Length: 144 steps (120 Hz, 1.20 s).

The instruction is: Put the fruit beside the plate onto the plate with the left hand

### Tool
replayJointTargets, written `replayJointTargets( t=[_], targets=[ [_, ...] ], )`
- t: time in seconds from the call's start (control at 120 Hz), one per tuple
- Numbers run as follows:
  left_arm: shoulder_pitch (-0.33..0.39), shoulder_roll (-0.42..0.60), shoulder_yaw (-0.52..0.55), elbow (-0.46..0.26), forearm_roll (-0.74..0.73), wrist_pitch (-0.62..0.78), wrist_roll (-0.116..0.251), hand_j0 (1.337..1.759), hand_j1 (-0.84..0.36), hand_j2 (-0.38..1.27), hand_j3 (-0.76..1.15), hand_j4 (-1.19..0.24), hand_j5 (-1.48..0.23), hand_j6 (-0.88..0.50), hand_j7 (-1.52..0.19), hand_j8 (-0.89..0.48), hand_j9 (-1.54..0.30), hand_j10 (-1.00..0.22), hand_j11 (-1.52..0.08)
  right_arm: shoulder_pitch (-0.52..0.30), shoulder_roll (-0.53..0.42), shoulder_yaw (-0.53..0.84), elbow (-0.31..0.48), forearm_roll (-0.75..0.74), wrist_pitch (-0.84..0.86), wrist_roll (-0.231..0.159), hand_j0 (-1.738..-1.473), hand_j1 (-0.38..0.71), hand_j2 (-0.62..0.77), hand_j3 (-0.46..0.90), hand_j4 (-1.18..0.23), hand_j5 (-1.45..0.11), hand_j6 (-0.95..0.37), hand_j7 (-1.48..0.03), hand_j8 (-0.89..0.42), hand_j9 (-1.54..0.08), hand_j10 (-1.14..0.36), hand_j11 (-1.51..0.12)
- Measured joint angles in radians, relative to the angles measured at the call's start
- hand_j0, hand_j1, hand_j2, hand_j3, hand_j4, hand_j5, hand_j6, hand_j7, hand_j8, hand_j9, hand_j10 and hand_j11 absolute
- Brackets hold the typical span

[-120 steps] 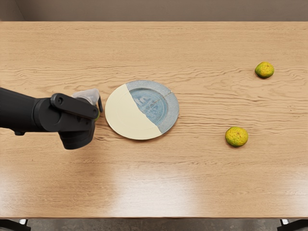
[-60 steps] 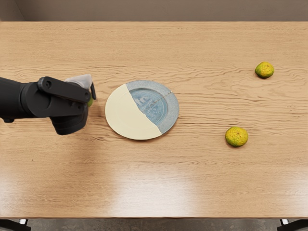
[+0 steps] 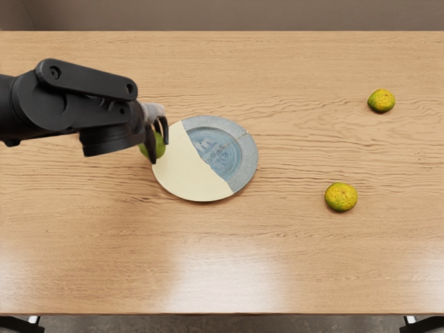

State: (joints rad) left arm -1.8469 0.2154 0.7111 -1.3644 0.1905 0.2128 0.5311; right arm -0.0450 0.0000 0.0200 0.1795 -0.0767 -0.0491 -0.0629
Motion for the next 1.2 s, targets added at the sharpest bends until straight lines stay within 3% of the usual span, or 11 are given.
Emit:
replayJointTargets(
  t=[0.533,0.667,0.783,1.033,1.2],
  targets=[
    [0.03,-0.049,-0.13,0.017,0.008,-0.006,-0.003,1.649,-0.4,0.42,0.0,-0.81,-1.24,-0.26,-1.14,-0.23,-1.16,-0.5,-1.17,0.0,0.0,0.0,0.0,0.0,0.0,0.0,-1.658,-0.32,-0.01,0.0,-0.03,-0.03,-0.03,-0.03,-0.03,-0.03,-0.03,-0.03],
    [0.04,-0.056,-0.141,0.024,0.015,0.029,-0.011,1.652,-0.34,0.33,0.0,-0.71,-1.03,-0.36,-0.97,-0.32,-0.98,-0.56,-0.99,0.0,0.0,0.0,0.0,0.0,0.0,0.0,-1.658,-0.32,-0.01,0.0,-0.03,-0.03,-0.03,-0.03,-0.03,-0.03,-0.03,-0.03],
    [0.045,-0.065,-0.145,0.03,0.017,0.04,-0.022,1.655,-0.27,0.24,0.0,-0.59,-0.83,-0.39,-0.79,-0.37,-0.8,-0.5,-0.8,0.0,0.0,0.0,0.0,0.0,0.0,0.0,-1.658,-0.32,-0.01,0.0,-0.03,-0.03,-0.03,-0.03,-0.03,-0.03,-0.03,-0.03],
    [0.054,-0.068,-0.155,0.039,0.015,0.054,-0.027,1.657,-0.08,0.11,0.0,-0.38,-0.52,-0.32,-0.5,-0.31,-0.51,-0.36,-0.51,0.0,0.0,0.0,0.0,0.0,0.0,0.0,-1.658,-0.32,-0.01,0.0,-0.03,-0.03,-0.03,-0.03,-0.03,-0.03,-0.03,-0.03],
    [0.107,0.049,-0.244,0.032,0.018,0.076,-0.035,1.658,-0.02,0.08,0.0,-0.32,-0.42,-0.29,-0.42,-0.29,-0.42,-0.31,-0.42,0.0,0.0,0.0,0.0,0.0,0.0,0.0,-1.658,-0.32,-0.01,0.0,-0.03,-0.03,-0.03,-0.03,-0.03,-0.03,-0.03,-0.03]
  ],
)
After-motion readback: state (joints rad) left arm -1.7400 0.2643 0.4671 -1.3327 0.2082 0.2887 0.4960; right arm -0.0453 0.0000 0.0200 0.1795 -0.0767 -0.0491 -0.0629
